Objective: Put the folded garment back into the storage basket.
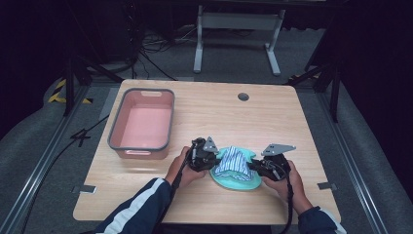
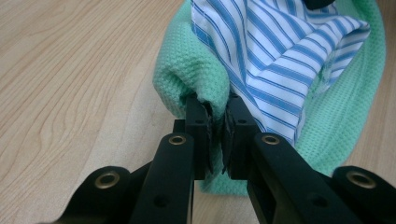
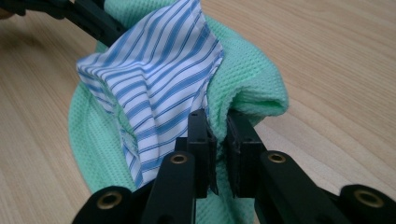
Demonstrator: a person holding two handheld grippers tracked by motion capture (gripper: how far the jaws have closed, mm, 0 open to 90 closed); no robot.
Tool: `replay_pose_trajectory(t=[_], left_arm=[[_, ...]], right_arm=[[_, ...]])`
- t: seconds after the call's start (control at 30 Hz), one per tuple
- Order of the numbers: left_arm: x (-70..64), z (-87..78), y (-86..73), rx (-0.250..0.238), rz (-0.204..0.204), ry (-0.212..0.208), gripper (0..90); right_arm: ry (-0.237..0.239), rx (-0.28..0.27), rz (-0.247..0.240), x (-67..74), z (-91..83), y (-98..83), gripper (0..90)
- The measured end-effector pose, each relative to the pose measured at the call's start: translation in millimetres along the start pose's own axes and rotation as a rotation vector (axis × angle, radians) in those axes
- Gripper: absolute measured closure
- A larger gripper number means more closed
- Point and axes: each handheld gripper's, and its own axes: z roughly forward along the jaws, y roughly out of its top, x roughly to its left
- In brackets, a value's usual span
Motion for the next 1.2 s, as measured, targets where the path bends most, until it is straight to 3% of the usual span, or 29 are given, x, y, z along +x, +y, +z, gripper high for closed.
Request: replay_pose_trajectory(t=[0.4, 0.6, 0.73, 1.2], left_arm=[[0.1, -4.2, 0.3, 0.004, 0.004, -0.001, 82.8], [-2.9, -10.0, 3.7, 0.012, 0.03, 0.005, 83.1], [-1.6, -10.1, 3.4, 0.014, 0.021, 0.006, 83.2], [4.4, -33.2, 8.1, 0.007, 0.033, 0.045, 83.3]], right_arm=[[0.009, 0.005, 0.013, 1.7, -0.5, 0.0, 81.1], [0.001, -0.009, 0.002, 4.2, -5.9, 3.8, 81.2], [0.007, 0.001, 0.008, 5.2, -3.4, 3.6, 81.2], [-0.003, -0.019, -0.029, 13.4, -3.9, 25.4, 81.2]])
